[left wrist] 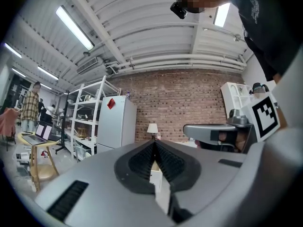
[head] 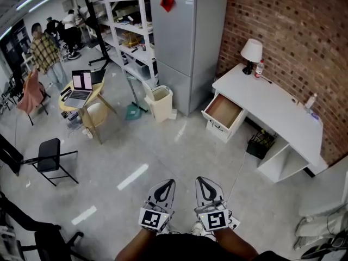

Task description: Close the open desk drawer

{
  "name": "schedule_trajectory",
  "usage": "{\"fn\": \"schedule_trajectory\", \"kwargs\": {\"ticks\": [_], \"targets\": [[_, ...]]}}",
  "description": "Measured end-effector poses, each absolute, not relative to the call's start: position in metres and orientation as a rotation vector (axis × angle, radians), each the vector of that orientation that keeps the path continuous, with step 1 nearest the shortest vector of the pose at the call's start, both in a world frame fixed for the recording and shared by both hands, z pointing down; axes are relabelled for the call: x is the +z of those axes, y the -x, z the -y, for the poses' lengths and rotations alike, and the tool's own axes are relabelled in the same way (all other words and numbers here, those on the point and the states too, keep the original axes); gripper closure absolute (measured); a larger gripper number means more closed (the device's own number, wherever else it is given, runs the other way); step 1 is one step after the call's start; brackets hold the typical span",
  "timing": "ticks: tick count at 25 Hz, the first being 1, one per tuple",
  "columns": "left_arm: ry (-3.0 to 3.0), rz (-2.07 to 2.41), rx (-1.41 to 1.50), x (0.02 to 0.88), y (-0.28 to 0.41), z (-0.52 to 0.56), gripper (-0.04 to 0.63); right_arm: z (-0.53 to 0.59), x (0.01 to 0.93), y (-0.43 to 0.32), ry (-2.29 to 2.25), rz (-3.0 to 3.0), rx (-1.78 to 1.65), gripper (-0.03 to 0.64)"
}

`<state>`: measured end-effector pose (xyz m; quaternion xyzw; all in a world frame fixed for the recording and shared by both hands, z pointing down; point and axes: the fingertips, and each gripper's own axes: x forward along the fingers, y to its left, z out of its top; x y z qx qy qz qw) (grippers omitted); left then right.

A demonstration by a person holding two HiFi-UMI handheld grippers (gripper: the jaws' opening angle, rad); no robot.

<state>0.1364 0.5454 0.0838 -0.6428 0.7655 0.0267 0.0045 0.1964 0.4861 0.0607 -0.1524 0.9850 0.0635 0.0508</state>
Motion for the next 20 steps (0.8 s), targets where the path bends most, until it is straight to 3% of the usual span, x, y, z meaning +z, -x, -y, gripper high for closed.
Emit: {"fn": "schedule_trajectory", "kwargs": {"ticks": [11, 20], "targets": [[2.131, -2.283, 0.057, 0.083, -0.082, -0.588, 0.594, -0.519, 0.072, -0.154, 0.647, -3.017, 0.161, 0.591], [2.186, -2.237, 0.063, 0.091, -0.051, -0.56, 0.594, -0.505, 0.065, -0.12, 0.67, -2.989, 0.219, 0.591]]}}
